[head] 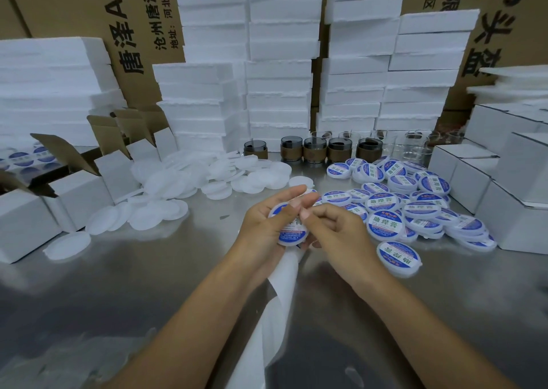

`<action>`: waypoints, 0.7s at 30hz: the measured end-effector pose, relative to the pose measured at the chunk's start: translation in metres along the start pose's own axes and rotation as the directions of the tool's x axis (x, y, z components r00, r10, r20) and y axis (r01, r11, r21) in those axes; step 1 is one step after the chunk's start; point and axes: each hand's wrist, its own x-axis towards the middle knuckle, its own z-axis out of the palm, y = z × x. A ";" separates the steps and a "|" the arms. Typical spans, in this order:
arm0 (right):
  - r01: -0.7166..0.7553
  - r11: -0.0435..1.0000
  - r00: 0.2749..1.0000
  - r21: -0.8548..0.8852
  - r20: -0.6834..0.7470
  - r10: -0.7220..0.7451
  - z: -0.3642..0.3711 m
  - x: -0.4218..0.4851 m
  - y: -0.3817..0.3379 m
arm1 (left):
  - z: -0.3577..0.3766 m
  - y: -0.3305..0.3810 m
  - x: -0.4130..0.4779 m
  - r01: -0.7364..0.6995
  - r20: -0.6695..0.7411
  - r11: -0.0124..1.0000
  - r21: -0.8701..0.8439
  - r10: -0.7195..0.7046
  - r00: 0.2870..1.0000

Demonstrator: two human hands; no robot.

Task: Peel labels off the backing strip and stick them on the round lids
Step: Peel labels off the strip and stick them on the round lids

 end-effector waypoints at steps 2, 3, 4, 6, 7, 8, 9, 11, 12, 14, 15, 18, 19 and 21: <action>0.003 1.000 0.998 0.008 0.061 -0.003 0.000 0.000 0.001 | -0.001 0.001 0.001 -0.004 -0.009 1.000 -0.020 0.004 1.000; 0.010 1.000 0.997 -0.001 0.077 -0.010 0.000 0.000 0.001 | -0.002 0.001 0.001 -0.004 -0.010 1.000 -0.026 0.004 1.000; 0.019 1.000 0.997 -0.011 0.079 -0.018 0.001 0.000 0.002 | -0.002 0.001 0.001 -0.006 -0.013 1.000 -0.023 0.006 1.000; 0.041 0.999 0.998 -0.009 0.048 -0.041 0.003 0.000 0.002 | -0.001 0.000 0.001 -0.022 -0.027 1.000 0.007 0.022 0.999; 0.047 0.999 0.999 0.000 0.016 -0.047 0.003 0.001 0.003 | 0.000 -0.001 0.002 -0.033 -0.040 0.999 0.036 0.034 0.999; 0.048 0.999 0.999 0.010 -0.024 -0.047 0.002 0.002 0.003 | 0.000 -0.003 0.002 -0.041 -0.054 0.996 0.074 0.045 0.998; 0.049 0.999 0.997 0.020 -0.063 -0.048 0.001 0.002 0.004 | 0.000 -0.004 0.002 -0.046 -0.069 0.992 0.119 0.054 0.996; 0.059 0.997 0.993 0.041 -0.106 -0.054 0.000 0.002 0.004 | -0.002 -0.007 0.002 -0.047 -0.101 0.981 0.190 0.067 0.993; 0.064 0.997 0.992 0.051 -0.113 -0.058 0.000 0.002 0.004 | -0.003 -0.008 0.002 -0.045 -0.114 0.978 0.206 0.069 0.991; 0.072 0.995 0.991 0.065 -0.115 -0.064 0.001 0.001 0.005 | -0.004 -0.008 0.003 -0.040 -0.129 0.975 0.217 0.070 0.989; 0.075 0.995 0.991 0.071 -0.116 -0.067 0.001 0.000 0.005 | -0.005 -0.008 0.003 -0.041 -0.127 0.974 0.224 0.071 0.989; 0.077 0.991 0.987 0.109 -0.151 -0.060 0.002 0.001 0.004 | -0.005 -0.008 0.003 -0.059 -0.079 0.952 0.300 0.086 0.993; 0.073 0.988 0.984 0.133 -0.172 -0.049 0.001 0.002 0.004 | -0.004 -0.009 0.003 -0.064 -0.060 0.939 0.339 0.090 0.994; 0.065 0.985 0.979 0.161 -0.200 -0.032 0.000 0.003 0.003 | -0.003 -0.010 0.004 -0.077 -0.047 0.914 0.398 0.104 0.994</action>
